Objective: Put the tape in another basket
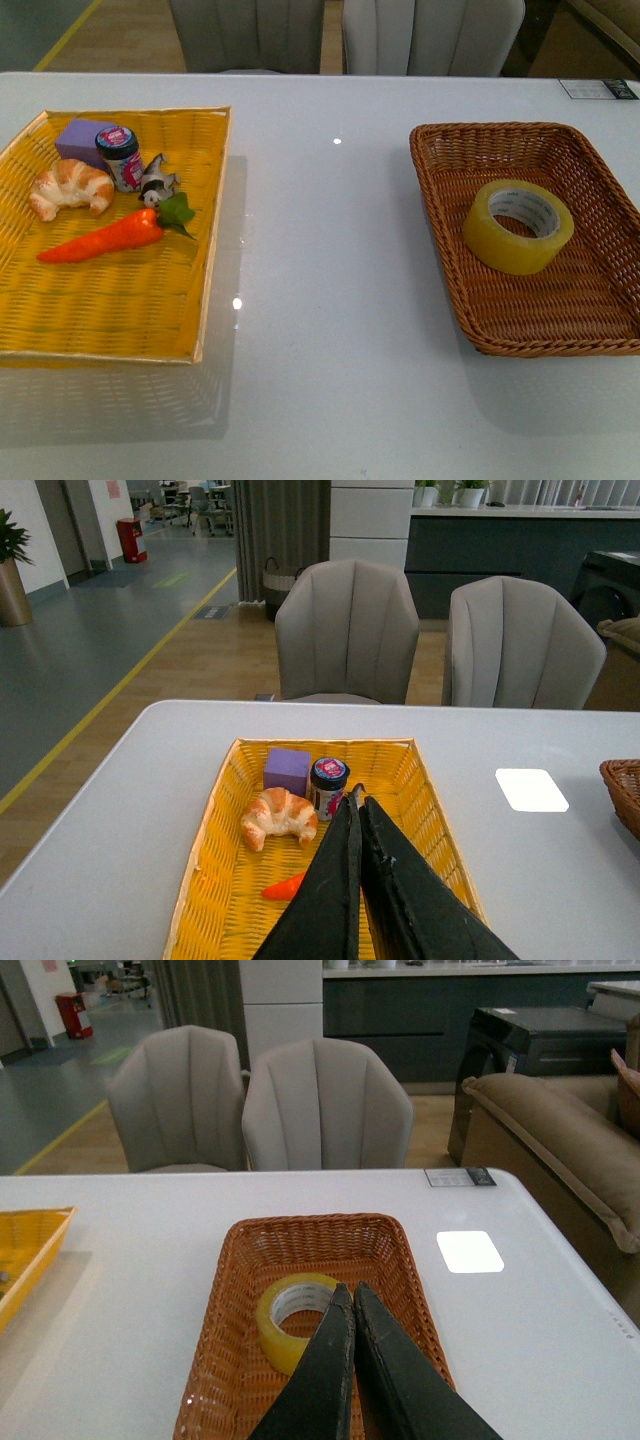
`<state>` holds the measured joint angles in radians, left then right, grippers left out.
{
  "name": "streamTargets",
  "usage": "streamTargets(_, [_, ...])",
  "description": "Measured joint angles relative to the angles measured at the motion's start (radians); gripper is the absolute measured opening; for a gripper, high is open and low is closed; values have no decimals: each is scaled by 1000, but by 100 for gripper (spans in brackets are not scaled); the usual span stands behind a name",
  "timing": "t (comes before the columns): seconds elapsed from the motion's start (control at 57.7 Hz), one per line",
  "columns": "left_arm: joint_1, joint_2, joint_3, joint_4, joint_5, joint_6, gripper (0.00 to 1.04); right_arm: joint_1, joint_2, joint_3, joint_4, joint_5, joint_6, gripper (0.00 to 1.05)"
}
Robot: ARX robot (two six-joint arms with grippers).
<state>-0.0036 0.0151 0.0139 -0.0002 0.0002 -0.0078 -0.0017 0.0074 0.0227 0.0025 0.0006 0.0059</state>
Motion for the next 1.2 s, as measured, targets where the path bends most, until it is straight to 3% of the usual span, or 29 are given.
streamTargets(0.173, [0, 0, 0, 0, 0, 0, 2, 0, -2, 0, -1, 0, 0, 2])
streamTargets(0.208, [0, 0, 0, 0, 0, 0, 5, 0, -2, 0, -1, 0, -2, 8])
streamTargets(0.572, [0, 0, 0, 0, 0, 0, 72, 0, -2, 0, -1, 0, -2, 75])
streamTargets(0.658, [0, 0, 0, 0, 0, 0, 96, 0, -2, 0, -1, 0, -1, 97])
streamTargets(1.195, [0, 0, 0, 0, 0, 2, 96, 0, -2, 0, -1, 0, -2, 96])
